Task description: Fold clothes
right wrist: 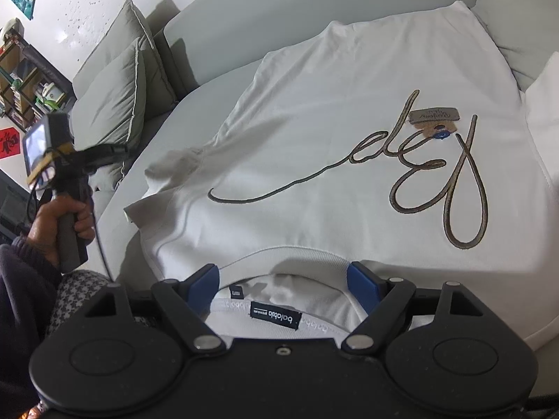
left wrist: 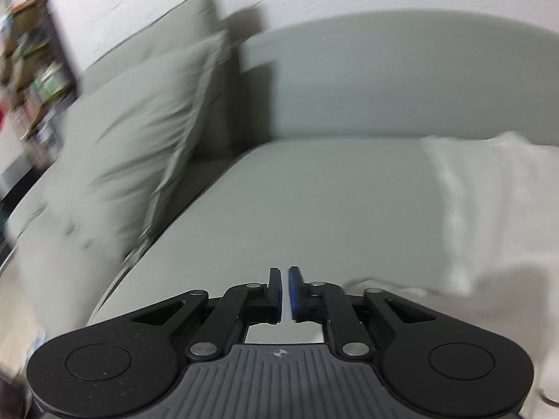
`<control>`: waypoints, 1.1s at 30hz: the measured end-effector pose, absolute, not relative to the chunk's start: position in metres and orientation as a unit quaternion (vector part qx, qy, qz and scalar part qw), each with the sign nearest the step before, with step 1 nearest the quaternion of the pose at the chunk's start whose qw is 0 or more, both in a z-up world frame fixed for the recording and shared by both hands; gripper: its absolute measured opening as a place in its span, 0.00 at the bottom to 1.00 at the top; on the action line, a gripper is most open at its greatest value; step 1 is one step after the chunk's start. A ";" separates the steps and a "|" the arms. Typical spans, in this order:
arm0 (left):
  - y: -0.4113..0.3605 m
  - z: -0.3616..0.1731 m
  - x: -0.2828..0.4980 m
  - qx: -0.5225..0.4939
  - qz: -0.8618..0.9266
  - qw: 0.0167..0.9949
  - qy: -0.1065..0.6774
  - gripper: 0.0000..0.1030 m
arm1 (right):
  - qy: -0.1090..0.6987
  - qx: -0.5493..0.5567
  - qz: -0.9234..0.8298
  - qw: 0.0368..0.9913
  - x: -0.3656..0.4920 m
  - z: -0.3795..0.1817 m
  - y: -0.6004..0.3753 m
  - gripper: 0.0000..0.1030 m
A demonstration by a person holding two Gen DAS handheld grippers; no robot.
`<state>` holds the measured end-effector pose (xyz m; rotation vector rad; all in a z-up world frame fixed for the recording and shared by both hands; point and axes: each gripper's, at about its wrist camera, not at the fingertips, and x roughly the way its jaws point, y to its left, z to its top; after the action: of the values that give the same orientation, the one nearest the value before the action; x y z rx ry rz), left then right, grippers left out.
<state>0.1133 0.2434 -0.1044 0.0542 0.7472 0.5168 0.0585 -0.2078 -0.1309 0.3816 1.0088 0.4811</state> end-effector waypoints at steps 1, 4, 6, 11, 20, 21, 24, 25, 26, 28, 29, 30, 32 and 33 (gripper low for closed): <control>0.257 -0.102 0.109 -0.017 0.254 0.897 0.361 0.14 | 0.475 0.181 0.226 0.831 0.058 -0.131 -0.208 0.78; 0.278 -0.095 0.089 -0.103 0.235 0.890 0.378 0.41 | 0.475 0.193 0.226 0.828 0.058 -0.131 -0.211 0.78; 0.288 -0.092 0.074 -0.150 0.216 0.881 0.394 0.43 | 0.475 0.211 0.219 0.826 0.058 -0.129 -0.215 0.77; 0.298 -0.108 0.036 -0.300 0.162 0.832 0.438 0.51 | 0.470 0.247 0.206 0.822 0.050 -0.123 -0.231 0.78; 0.317 -0.140 0.050 -0.368 0.197 0.793 0.444 0.48 | 0.465 0.302 0.201 0.807 0.047 -0.134 -0.253 0.78; 0.315 -0.142 0.057 -0.351 0.197 0.796 0.453 0.46 | 0.465 0.300 0.200 0.809 0.046 -0.134 -0.253 0.78; 0.303 -0.142 0.074 -0.275 0.202 0.807 0.482 0.00 | 0.464 0.299 0.199 0.810 0.044 -0.133 -0.253 0.78; 0.297 -0.140 0.074 -0.257 0.201 0.813 0.482 0.00 | 0.464 0.298 0.198 0.811 0.043 -0.133 -0.253 0.78; 0.292 -0.138 0.074 -0.242 0.199 0.820 0.479 0.00 | 0.463 0.298 0.198 0.811 0.043 -0.133 -0.253 0.78; 0.284 -0.133 0.071 -0.214 0.208 0.830 0.472 0.00 | 0.463 0.296 0.197 0.812 0.042 -0.133 -0.254 0.78; 0.282 -0.130 0.070 -0.200 0.223 0.832 0.467 0.00 | 0.463 0.295 0.197 0.812 0.042 -0.133 -0.254 0.78; 0.279 -0.127 0.068 -0.181 0.248 0.834 0.459 0.00 | 0.464 0.294 0.196 0.812 0.042 -0.132 -0.254 0.78; 0.269 -0.125 0.072 -0.137 0.278 0.835 0.455 0.02 | 0.465 0.290 0.194 0.813 0.043 -0.131 -0.253 0.78; 0.261 -0.126 0.076 -0.102 0.289 0.832 0.463 0.02 | 0.465 0.286 0.193 0.815 0.042 -0.130 -0.253 0.78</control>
<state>0.0762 0.2605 -0.1264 -0.2171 0.9812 0.6134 0.0421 -0.2527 -0.1298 0.6105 0.9916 0.4122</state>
